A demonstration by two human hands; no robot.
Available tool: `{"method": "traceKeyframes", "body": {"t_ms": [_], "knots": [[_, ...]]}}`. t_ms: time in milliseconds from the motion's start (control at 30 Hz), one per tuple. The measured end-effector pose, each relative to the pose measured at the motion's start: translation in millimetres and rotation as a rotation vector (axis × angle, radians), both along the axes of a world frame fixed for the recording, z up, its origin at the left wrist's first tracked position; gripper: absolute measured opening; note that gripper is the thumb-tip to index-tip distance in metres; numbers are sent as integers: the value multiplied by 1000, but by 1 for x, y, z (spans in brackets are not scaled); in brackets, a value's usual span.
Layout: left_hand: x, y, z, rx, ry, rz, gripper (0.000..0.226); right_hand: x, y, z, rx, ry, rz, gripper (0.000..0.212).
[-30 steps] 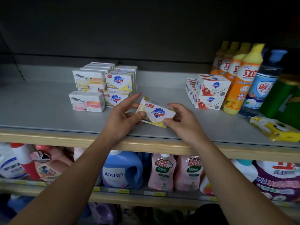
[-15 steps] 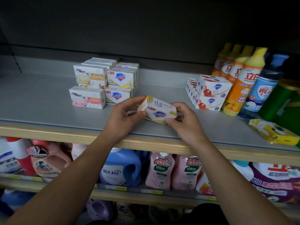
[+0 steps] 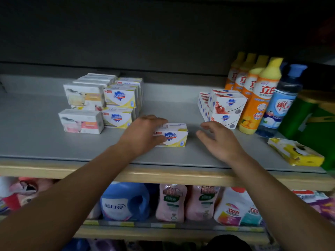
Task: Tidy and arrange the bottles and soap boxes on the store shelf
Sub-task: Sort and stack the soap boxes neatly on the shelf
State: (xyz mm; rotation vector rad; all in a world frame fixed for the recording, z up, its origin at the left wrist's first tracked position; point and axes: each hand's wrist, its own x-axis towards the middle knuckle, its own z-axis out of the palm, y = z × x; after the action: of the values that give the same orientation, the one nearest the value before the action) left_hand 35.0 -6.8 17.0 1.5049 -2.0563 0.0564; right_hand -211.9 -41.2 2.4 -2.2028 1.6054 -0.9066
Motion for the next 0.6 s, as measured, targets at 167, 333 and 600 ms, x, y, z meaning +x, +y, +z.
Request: {"method": "traceKeyframes", "body": {"t_ms": [167, 333, 600], "knots": [[-12, -47, 10, -65, 30, 55, 50, -30, -20, -7, 62, 274, -61, 48], [-34, -117, 10, -59, 78, 112, 50, -31, -24, -21, 30, 367, -55, 48], [-75, -227, 0, -52, 58, 195, 48, -31, -28, -23, 10, 354, -49, 50]]}}
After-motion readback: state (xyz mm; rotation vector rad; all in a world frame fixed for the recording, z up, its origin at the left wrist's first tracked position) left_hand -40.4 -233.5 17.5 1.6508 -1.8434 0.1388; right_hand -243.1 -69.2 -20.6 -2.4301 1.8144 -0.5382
